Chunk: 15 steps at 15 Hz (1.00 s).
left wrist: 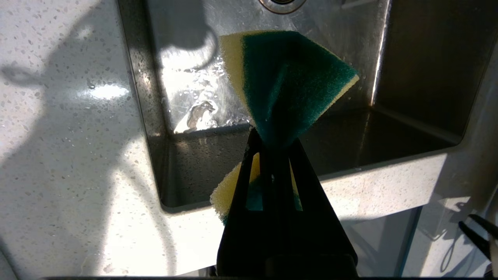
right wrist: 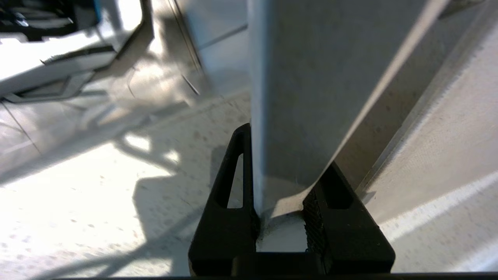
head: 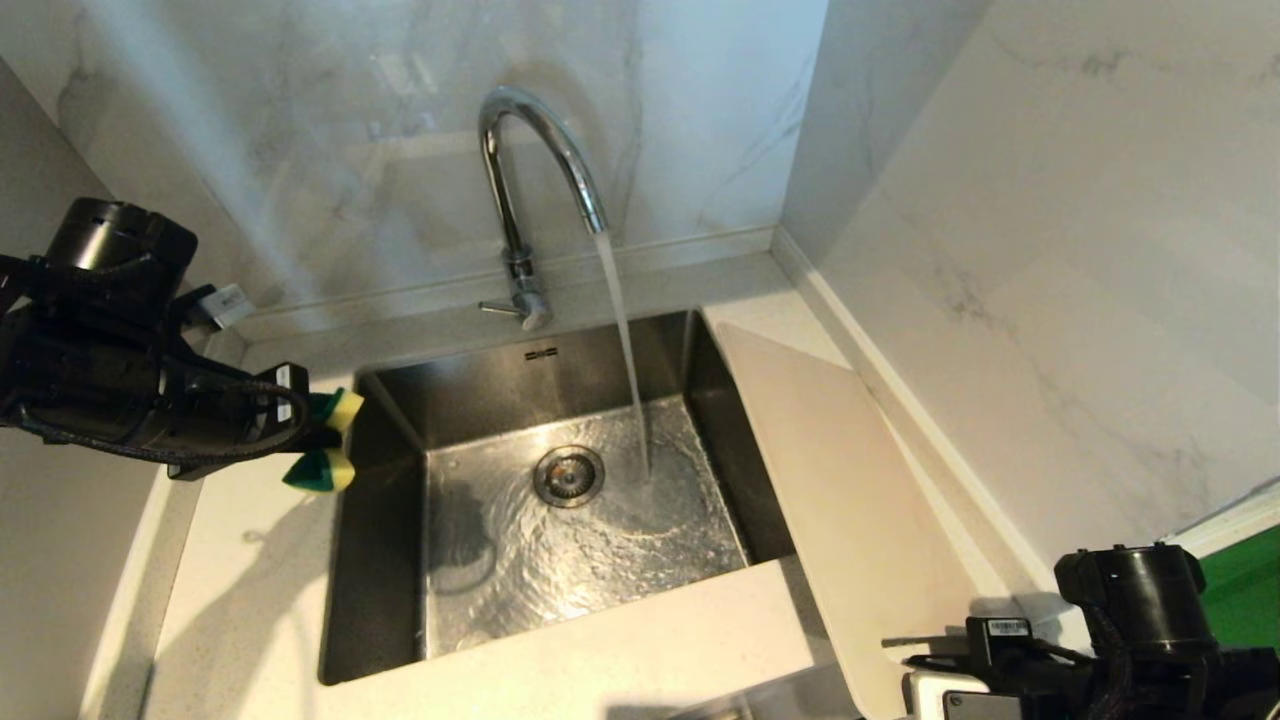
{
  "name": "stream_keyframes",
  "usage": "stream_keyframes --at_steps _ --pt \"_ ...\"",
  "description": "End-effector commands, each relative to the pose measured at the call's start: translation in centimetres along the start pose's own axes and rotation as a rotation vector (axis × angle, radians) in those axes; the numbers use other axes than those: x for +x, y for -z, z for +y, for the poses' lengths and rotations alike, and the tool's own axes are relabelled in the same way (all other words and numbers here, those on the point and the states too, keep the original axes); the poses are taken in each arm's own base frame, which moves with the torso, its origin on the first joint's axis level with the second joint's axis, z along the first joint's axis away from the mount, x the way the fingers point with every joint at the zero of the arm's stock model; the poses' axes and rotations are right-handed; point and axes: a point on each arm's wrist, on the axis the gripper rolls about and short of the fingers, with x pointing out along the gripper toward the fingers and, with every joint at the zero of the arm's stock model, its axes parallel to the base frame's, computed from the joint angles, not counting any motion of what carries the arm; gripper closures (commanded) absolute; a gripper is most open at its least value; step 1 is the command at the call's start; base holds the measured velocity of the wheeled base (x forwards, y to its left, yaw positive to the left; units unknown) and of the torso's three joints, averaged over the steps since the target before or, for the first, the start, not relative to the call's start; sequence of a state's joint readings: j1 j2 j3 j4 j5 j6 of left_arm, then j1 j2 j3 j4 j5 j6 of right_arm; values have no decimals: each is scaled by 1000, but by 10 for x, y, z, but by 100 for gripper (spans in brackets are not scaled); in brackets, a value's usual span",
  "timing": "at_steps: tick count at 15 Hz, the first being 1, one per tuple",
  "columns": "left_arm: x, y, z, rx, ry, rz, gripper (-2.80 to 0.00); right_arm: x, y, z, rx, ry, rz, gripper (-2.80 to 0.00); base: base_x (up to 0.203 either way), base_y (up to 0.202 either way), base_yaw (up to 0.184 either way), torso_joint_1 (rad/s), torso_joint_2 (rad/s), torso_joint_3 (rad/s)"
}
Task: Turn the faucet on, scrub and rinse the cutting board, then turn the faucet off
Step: Put down the cutting board
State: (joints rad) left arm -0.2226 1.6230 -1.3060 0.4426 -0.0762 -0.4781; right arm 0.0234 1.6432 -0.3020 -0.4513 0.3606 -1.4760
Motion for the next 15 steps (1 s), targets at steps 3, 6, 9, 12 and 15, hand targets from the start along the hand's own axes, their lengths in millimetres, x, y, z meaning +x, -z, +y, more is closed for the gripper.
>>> stream_keyframes --at_steps 3,6,9,12,15 --pt "0 0 0 -12 -1 2 0 0 0 3 -4 -11 -29 0 0 0 0 0 0 0" --pt "2 -1 -1 -12 2 6 0 1 0 3 -1 -15 -25 0 0 0 0 0 0 0" --pt "5 1 -4 -9 7 15 0 2 2 7 11 -31 -20 0 0 0 0 0 0 0" --pt "6 0 -7 -15 12 16 0 5 4 7 16 -43 -17 0 0 0 0 0 0 0" --pt "6 -1 -7 -13 14 11 0 6 4 8 18 -52 -15 0 0 0 0 0 0 0"
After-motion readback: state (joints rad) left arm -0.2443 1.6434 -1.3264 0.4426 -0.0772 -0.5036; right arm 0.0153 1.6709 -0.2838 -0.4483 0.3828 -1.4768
